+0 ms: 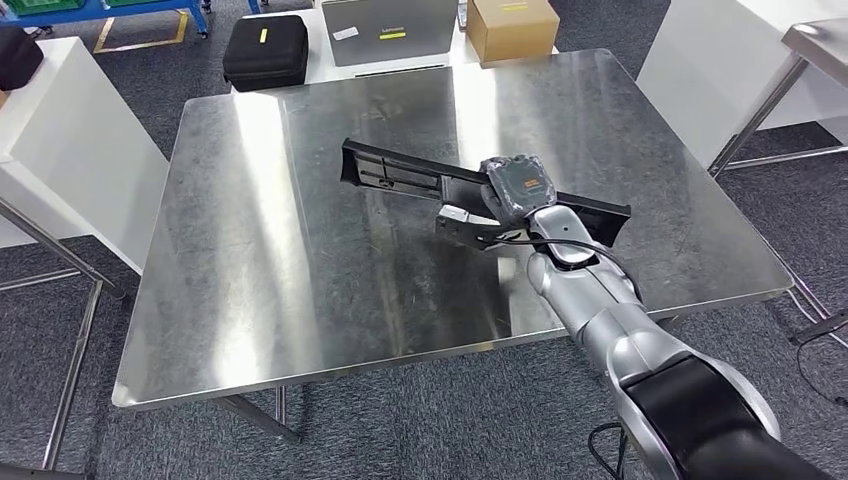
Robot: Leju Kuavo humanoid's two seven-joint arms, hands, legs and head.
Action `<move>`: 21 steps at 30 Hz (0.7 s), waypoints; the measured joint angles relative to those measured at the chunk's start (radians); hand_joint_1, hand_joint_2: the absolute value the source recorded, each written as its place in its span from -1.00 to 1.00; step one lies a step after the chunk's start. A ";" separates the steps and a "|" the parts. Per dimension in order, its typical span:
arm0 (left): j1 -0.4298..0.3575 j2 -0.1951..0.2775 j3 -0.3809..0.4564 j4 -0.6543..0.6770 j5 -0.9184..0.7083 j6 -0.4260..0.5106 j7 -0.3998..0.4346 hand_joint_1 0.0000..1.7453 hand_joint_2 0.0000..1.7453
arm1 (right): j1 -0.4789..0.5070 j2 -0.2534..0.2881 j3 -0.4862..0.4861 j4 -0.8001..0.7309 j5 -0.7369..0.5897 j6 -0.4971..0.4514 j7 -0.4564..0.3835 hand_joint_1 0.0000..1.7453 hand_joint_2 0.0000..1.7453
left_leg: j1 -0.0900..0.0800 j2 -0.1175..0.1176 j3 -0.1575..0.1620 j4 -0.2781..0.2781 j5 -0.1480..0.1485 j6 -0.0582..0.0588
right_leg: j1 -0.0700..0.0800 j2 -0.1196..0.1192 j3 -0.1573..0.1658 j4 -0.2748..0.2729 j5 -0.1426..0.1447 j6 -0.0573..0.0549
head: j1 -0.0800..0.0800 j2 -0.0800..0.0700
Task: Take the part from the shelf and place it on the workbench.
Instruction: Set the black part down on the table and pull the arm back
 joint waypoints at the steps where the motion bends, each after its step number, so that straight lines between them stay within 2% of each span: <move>1: -0.002 0.001 0.000 0.000 0.000 0.000 0.000 -1.00 1.00 | -0.008 0.002 0.000 0.006 0.002 0.000 0.000 0.92 1.00 | -0.004 0.002 0.029 -0.059 0.022 0.010 | 0.003 0.000 0.002 -0.002 -0.001 0.000 | 0.000 0.000; 2: -0.004 0.001 0.000 0.000 -0.001 0.001 0.001 -1.00 1.00 | -0.016 0.004 -0.001 0.013 0.005 0.000 0.000 0.92 1.00 | -0.009 0.004 0.047 -0.098 0.032 0.017 | 0.004 0.000 0.002 -0.003 -0.002 0.001 | 0.000 0.000; 4: -0.008 0.002 0.000 0.000 -0.002 0.001 0.002 -1.00 1.00 | -0.027 0.010 -0.001 0.027 0.008 0.000 0.000 0.92 1.00 | -0.017 0.005 0.057 -0.117 0.029 0.025 | 0.005 -0.001 0.004 -0.009 -0.003 0.009 | 0.000 0.000; 6: -0.009 0.001 0.000 0.000 -0.004 0.001 0.002 -1.00 1.00 | -0.031 0.015 -0.001 0.038 0.010 0.000 0.000 0.92 1.00 | -0.016 0.002 0.072 -0.137 0.036 0.030 | 0.008 -0.002 0.006 -0.011 -0.006 0.018 | 0.001 0.000; 7: -0.009 0.001 0.000 0.000 -0.005 0.001 0.003 -1.00 1.00 | -0.034 0.017 -0.001 0.043 0.011 0.001 0.000 0.92 1.00 | -0.014 0.002 0.082 -0.151 0.042 0.033 | 0.011 -0.002 -0.003 0.008 -0.015 0.019 | 0.002 0.000; 8: -0.011 0.000 0.000 0.000 -0.006 0.001 0.004 -1.00 1.00 | -0.037 0.018 -0.001 0.049 0.012 0.003 0.000 0.92 1.00 | -0.012 0.001 0.090 -0.162 0.047 0.036 | 0.012 -0.001 -0.023 0.049 -0.033 0.017 | 0.003 0.000; 10: -0.013 -0.001 0.000 0.000 -0.009 0.001 0.006 -1.00 1.00 | -0.040 0.020 0.000 0.063 0.018 0.006 0.001 0.92 1.00 | -0.012 -0.002 0.096 -0.168 0.049 0.040 | 0.010 0.000 -0.090 0.179 -0.082 0.011 | 0.004 0.000; 11: -0.014 -0.002 0.000 0.000 -0.011 0.001 0.007 -1.00 1.00 | -0.039 0.020 0.000 0.070 0.022 0.007 0.003 0.92 1.00 | -0.012 -0.005 0.096 -0.168 0.048 0.040 | 0.010 0.000 -0.122 0.235 -0.098 0.013 | 0.005 0.000; 12: -0.013 -0.003 0.000 0.000 -0.012 0.001 0.008 -1.00 1.00 | -0.037 0.020 0.001 0.076 0.025 0.007 0.005 0.92 1.00 | -0.012 -0.008 0.097 -0.168 0.047 0.040 | 0.009 0.000 -0.140 0.260 -0.099 0.018 | 0.005 0.000; 13: -0.013 -0.004 -0.001 0.000 -0.013 0.001 0.008 -1.00 1.00 | -0.035 0.020 0.002 0.081 0.026 0.007 0.006 0.92 1.00 | -0.012 -0.012 0.097 -0.166 0.046 0.038 | 0.008 -0.001 -0.138 0.246 -0.085 0.027 | 0.006 0.000; 15: -0.013 -0.006 -0.001 0.000 -0.017 0.002 0.009 -1.00 1.00 | -0.036 0.021 0.003 0.089 0.029 0.006 0.008 0.92 1.00 | -0.012 -0.018 0.098 -0.158 0.039 0.031 | 0.005 -0.001 -0.082 0.115 -0.026 0.047 | 0.006 0.000; 16: -0.013 -0.006 -0.002 0.000 -0.019 0.003 0.010 -1.00 1.00 | -0.037 0.022 0.003 0.091 0.032 0.005 0.007 0.92 1.00 | -0.014 -0.020 0.095 -0.149 0.032 0.025 | 0.005 0.000 -0.049 0.050 0.000 0.049 | 0.007 0.000; 17: -0.014 -0.006 -0.002 0.000 -0.021 0.004 0.011 -1.00 1.00 | -0.038 0.024 0.004 0.094 0.036 0.004 0.007 0.92 1.00 | -0.016 -0.021 0.092 -0.141 0.026 0.019 | 0.005 0.000 -0.026 0.005 0.015 0.046 | 0.007 0.000; 18: -0.014 -0.006 -0.002 0.000 -0.022 0.005 0.011 -1.00 1.00 | -0.037 0.027 0.004 0.096 0.041 0.003 0.007 0.92 1.00 | -0.018 -0.022 0.089 -0.134 0.021 0.015 | 0.006 0.001 -0.015 -0.014 0.021 0.038 | 0.007 0.000; 19: -0.013 -0.006 -0.003 0.000 -0.022 0.006 0.012 -1.00 1.00 | -0.036 0.031 0.005 0.099 0.045 0.001 0.007 0.92 1.00 | -0.019 -0.022 0.087 -0.131 0.019 0.012 | 0.009 0.002 -0.013 -0.014 0.021 0.030 | 0.007 0.000; 21: -0.013 -0.005 -0.003 0.000 -0.022 0.008 0.013 -1.00 1.00 | -0.034 0.037 0.007 0.103 0.049 0.000 0.007 0.92 1.00 | -0.016 -0.020 0.085 -0.124 0.012 0.007 | 0.004 0.002 -0.012 -0.015 0.022 0.017 | 0.007 0.000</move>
